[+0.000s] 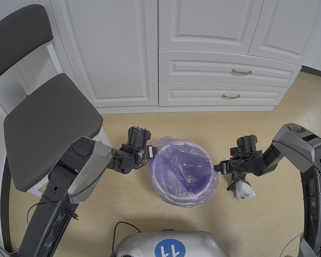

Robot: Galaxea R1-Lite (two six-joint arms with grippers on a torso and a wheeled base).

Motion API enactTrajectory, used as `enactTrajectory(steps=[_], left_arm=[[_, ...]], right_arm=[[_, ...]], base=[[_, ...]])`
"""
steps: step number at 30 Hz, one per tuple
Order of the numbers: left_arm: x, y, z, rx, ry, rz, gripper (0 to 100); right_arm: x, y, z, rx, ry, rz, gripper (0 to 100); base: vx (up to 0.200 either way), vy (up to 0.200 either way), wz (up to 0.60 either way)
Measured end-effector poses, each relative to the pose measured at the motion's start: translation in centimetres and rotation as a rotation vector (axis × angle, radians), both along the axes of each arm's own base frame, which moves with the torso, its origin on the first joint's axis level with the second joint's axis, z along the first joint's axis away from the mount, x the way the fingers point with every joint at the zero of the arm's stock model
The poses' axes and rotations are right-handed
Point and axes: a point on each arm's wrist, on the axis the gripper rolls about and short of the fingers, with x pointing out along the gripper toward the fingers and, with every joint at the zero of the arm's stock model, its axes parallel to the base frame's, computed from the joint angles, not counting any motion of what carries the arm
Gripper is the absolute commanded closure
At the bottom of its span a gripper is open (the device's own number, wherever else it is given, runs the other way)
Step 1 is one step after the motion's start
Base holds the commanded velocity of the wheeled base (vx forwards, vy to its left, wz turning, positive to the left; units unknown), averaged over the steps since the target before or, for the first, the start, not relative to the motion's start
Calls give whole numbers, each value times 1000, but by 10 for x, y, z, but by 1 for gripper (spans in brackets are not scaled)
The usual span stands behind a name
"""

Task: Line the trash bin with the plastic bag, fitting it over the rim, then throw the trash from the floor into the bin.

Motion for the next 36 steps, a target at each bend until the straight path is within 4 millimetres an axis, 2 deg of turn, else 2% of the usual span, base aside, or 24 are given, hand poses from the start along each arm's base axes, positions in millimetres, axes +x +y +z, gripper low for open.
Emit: enactTrajectory(steps=[9, 22, 36], left_arm=[[9, 14, -24, 46, 59, 18, 0], [7, 16, -49, 81, 98, 7, 0], [4, 17, -66, 105, 123, -5, 0]], right_arm=[[1, 0, -10, -4, 43, -1, 0], [7, 2, -12, -23, 152, -34, 0], [14, 7, -11, -42, 144, -79, 0]], base=[[0, 0, 0], [0, 0, 0], [0, 0, 0]])
